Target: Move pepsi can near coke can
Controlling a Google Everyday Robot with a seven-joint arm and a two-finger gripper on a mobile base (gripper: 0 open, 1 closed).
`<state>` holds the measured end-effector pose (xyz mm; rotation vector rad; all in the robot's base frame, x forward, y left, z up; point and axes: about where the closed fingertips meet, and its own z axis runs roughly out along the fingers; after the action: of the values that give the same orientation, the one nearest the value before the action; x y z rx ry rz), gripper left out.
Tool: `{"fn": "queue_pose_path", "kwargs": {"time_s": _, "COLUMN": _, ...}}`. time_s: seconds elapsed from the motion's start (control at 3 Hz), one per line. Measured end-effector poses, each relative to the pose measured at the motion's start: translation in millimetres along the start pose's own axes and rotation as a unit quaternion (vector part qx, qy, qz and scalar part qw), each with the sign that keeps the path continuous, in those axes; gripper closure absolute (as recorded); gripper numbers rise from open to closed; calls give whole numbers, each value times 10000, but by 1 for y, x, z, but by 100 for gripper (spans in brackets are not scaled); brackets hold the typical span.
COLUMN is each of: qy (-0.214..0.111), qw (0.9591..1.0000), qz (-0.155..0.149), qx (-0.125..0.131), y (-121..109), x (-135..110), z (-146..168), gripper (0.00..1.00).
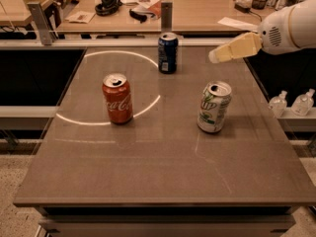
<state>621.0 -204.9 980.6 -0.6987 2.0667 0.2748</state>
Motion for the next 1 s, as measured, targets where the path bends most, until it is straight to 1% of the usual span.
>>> {"fn": "queue_pose_path", "kwargs": {"time_s": 0.33, "qy": -133, "qw": 9991, "qz": -25, "qx": 413, "y": 23, "x": -18, "z": 23, "gripper": 0}}
{"fn": "queue_pose_path", "kwargs": {"time_s": 0.67, "qy": -216, "qw": 9985, "qz": 123, "qx": 493, "y": 37, "x": -33, "z": 52, "gripper": 0}}
{"fn": "queue_pose_path", "kwargs": {"time_s": 1.0, "qy": -113, "qw": 9988, "qz": 398, "qx": 278, "y": 36, "x": -37, "z": 82, "gripper": 0}}
